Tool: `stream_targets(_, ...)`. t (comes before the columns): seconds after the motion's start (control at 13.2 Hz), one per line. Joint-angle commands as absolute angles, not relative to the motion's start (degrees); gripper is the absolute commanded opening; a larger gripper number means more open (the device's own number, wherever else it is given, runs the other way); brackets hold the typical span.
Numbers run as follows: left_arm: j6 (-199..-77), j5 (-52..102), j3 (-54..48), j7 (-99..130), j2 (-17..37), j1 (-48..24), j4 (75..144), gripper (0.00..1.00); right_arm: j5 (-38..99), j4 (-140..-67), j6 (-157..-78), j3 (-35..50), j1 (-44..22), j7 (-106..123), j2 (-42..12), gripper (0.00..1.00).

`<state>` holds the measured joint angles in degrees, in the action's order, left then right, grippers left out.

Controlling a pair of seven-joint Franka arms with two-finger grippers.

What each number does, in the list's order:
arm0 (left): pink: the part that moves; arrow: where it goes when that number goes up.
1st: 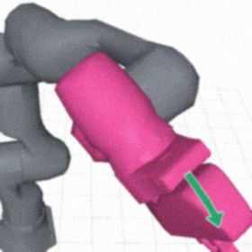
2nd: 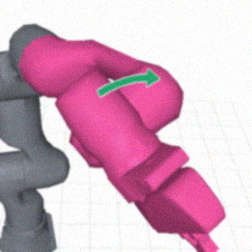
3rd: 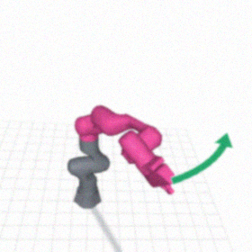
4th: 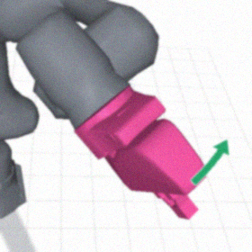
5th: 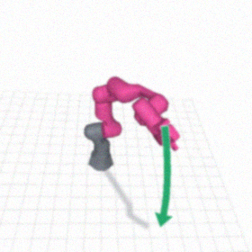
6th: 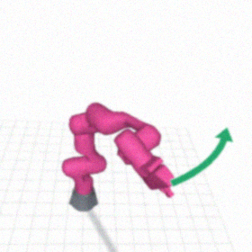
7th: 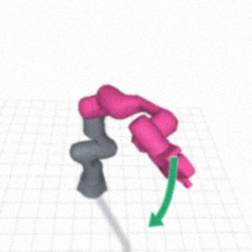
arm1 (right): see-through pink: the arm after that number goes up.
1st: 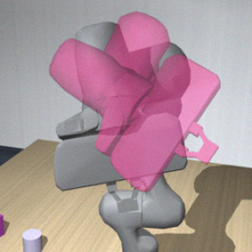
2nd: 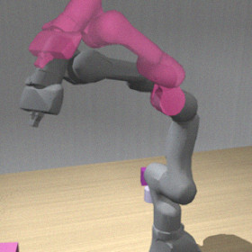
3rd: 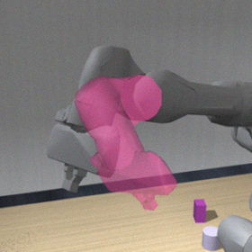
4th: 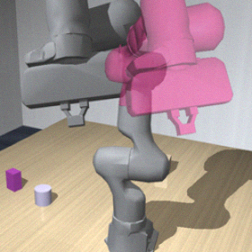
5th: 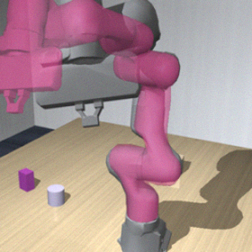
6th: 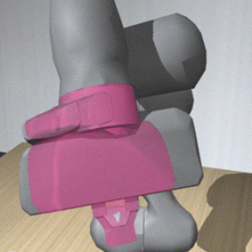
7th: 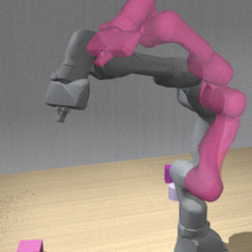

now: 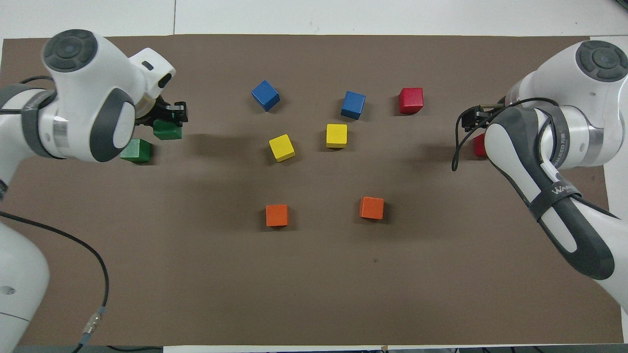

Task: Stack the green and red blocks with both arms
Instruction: 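Stack green on green with the left gripper while the right gripper places red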

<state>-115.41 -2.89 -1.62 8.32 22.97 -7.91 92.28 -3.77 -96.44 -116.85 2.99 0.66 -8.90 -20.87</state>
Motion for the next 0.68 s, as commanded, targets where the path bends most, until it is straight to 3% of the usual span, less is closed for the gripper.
stream_targets(0.0,-114.2,-1.6,-2.0,-4.4,22.0,-2.7,93.4,0.00,-5.3,-87.7,-113.8,3.2,-4.6,-16.3,-25.4,1.00)
stream_targets(0.23,-114.8,-1.4,-2.2,-13.9,21.9,1.1,94.8,0.00,-5.0,-74.7,-107.9,3.4,-7.9,-22.1,-33.8,1.00)
stream_targets(0.61,-115.0,3.4,-1.8,-15.3,21.0,1.5,97.5,0.00,-8.8,-69.6,-110.8,3.6,-10.0,-20.4,-40.0,1.00)
